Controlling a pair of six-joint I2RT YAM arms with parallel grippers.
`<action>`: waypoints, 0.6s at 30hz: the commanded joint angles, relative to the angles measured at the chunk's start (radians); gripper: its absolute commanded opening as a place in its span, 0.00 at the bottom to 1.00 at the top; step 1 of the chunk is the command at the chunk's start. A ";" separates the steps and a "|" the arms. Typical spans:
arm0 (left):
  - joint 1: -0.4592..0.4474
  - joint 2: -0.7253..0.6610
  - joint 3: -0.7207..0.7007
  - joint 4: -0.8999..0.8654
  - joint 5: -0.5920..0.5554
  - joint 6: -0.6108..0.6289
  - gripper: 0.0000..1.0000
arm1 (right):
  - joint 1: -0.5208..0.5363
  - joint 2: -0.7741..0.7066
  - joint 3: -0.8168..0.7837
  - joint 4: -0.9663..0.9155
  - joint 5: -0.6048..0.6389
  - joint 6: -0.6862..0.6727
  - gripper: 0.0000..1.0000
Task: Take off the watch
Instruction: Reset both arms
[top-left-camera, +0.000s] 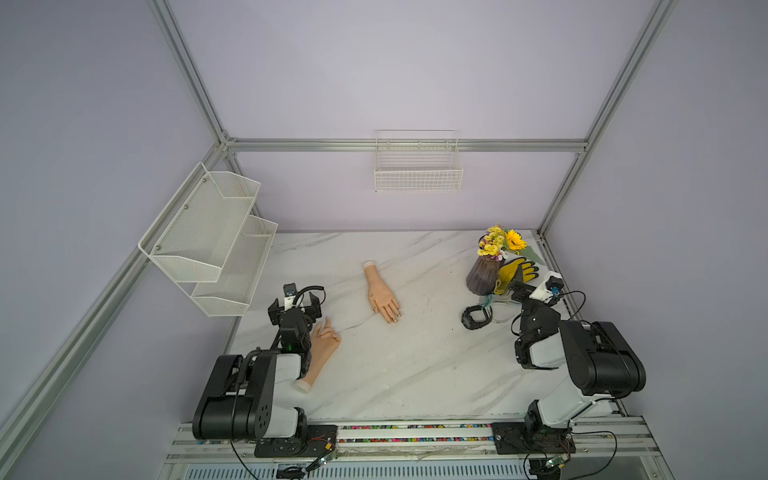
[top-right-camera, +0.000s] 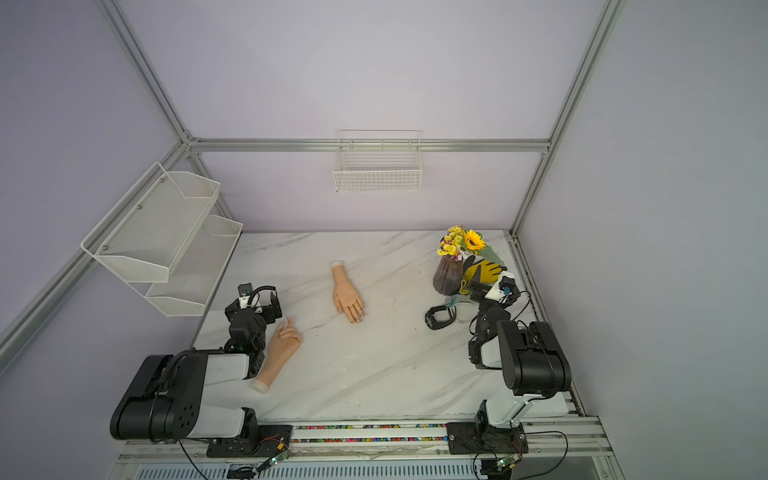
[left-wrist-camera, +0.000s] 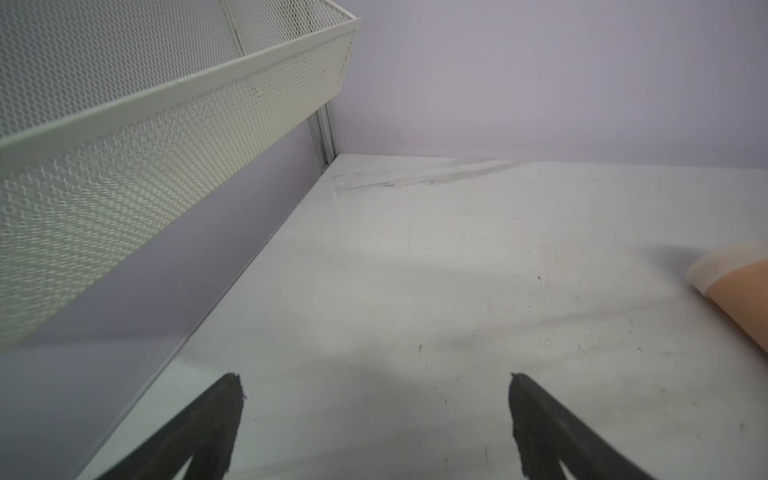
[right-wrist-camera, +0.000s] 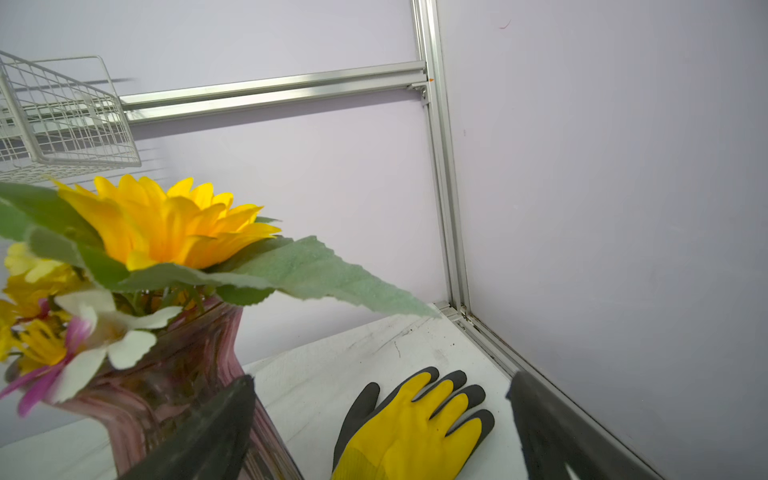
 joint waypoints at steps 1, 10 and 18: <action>0.017 0.006 0.023 0.004 0.139 -0.049 1.00 | 0.003 -0.005 0.004 0.155 0.002 0.004 0.97; 0.006 0.029 0.069 -0.055 0.120 -0.035 1.00 | 0.006 -0.008 0.009 0.139 0.008 0.005 0.98; 0.005 0.031 0.071 -0.058 0.121 -0.029 1.00 | 0.020 -0.003 0.027 0.114 -0.029 -0.029 0.98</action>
